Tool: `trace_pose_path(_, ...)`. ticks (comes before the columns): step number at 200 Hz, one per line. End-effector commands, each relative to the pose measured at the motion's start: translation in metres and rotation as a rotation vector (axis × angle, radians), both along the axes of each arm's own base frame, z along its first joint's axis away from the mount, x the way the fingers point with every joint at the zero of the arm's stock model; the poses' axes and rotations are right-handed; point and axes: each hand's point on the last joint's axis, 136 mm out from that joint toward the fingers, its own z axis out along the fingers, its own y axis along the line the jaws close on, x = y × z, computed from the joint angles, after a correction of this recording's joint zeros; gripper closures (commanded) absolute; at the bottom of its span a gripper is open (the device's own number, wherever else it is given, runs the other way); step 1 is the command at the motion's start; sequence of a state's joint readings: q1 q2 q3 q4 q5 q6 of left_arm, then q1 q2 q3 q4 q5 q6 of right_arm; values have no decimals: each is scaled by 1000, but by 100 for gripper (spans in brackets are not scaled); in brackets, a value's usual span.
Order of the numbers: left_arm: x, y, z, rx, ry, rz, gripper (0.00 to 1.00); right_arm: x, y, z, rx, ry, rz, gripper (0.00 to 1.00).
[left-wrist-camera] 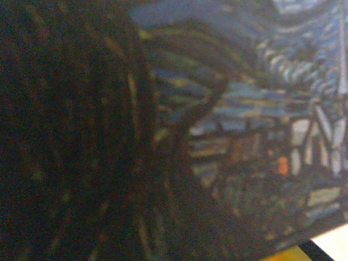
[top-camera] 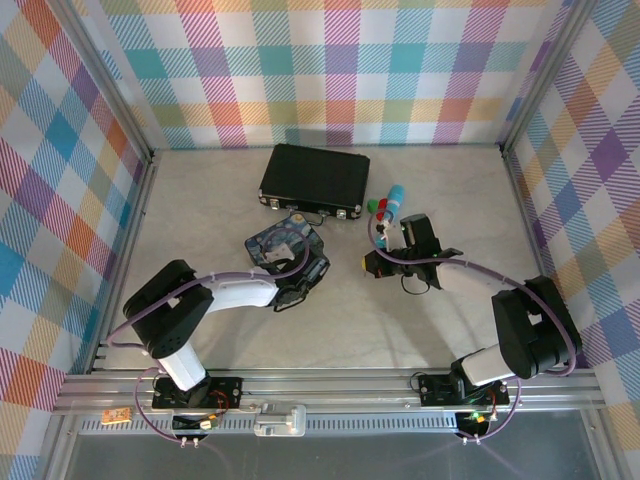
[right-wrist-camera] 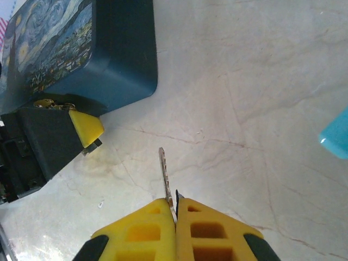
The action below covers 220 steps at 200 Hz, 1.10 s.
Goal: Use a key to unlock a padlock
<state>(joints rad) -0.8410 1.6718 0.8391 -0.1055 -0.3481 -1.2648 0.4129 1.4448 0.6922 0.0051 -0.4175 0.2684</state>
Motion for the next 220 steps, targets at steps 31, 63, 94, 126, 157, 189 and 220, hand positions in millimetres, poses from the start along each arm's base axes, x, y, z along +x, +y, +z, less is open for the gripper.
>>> trace_pose_path(31, -1, 20, 3, 116, -24, -39, 75, -9, 10, -2, 55, 13, 27, 100)
trace_pose_path(63, -3, 40, -4, 294, -18, -106, 70, -10, 10, 1, 56, 8, 24, 100)
trace_pose_path(94, -2, 45, -8, 314, -38, -155, 53, -9, 9, 4, 52, 0, 22, 100)
trace_pose_path(126, 0, 44, -4, 306, -79, -220, 35, -8, 10, 8, 57, -9, 21, 100)
trace_pose_path(157, 0, 50, -4, 231, -103, -290, 33, -8, 9, 10, 48, -12, 23, 100)
trace_pose_path(189, -3, 40, 3, 203, -141, -443, 34, -5, 12, 15, 53, -15, 21, 100)
trace_pose_path(220, -2, 31, 0, 190, -161, -527, 39, -4, 15, 18, 45, -18, 23, 100)
